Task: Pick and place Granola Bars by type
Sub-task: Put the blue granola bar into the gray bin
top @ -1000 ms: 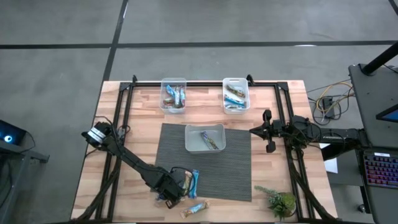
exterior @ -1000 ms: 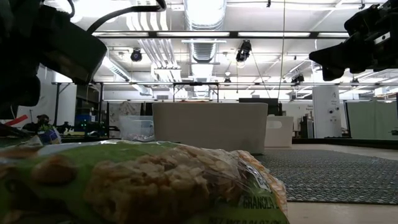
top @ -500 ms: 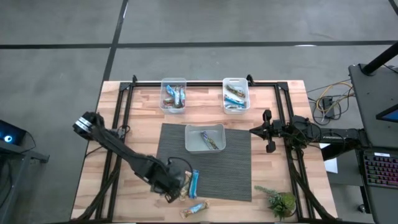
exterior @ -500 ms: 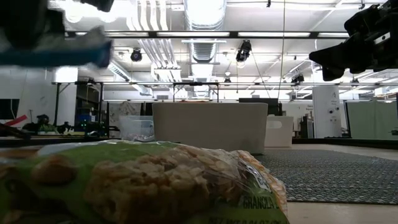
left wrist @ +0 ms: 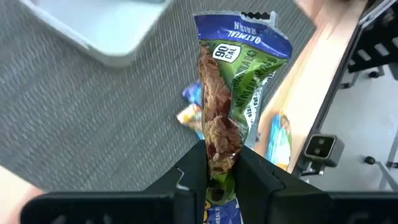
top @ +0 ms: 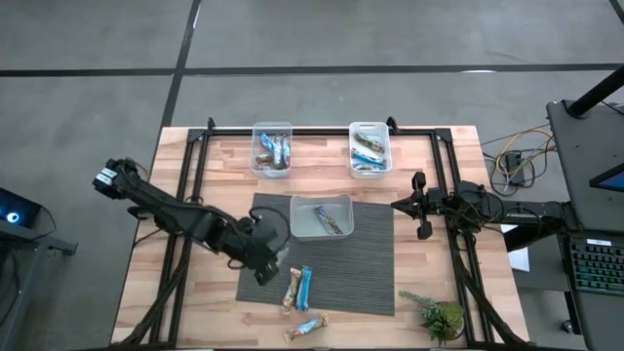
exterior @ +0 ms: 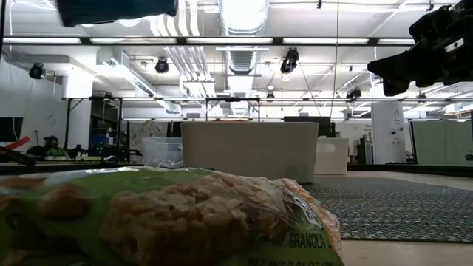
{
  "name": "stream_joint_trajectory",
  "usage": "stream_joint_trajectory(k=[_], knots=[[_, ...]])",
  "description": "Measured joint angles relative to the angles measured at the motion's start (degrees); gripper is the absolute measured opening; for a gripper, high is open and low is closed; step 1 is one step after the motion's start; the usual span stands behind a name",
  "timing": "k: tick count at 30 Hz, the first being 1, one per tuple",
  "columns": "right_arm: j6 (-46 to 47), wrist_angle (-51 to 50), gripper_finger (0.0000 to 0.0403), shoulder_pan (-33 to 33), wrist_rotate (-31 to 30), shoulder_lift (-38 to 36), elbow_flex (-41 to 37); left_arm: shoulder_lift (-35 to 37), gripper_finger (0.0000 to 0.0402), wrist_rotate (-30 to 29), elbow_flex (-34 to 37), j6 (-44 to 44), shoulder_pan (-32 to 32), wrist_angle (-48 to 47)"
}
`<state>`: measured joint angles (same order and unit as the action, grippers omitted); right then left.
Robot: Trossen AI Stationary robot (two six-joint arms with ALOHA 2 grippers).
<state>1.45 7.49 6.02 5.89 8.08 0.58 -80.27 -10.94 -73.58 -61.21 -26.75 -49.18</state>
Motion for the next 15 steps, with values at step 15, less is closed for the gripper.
stream_joint_trajectory(k=[15], knots=[[0.0,0.0,0.0009,0.0,0.0,0.0,0.0,3.32,0.0051,1.74,0.0,10.83,13.01,5.04]])
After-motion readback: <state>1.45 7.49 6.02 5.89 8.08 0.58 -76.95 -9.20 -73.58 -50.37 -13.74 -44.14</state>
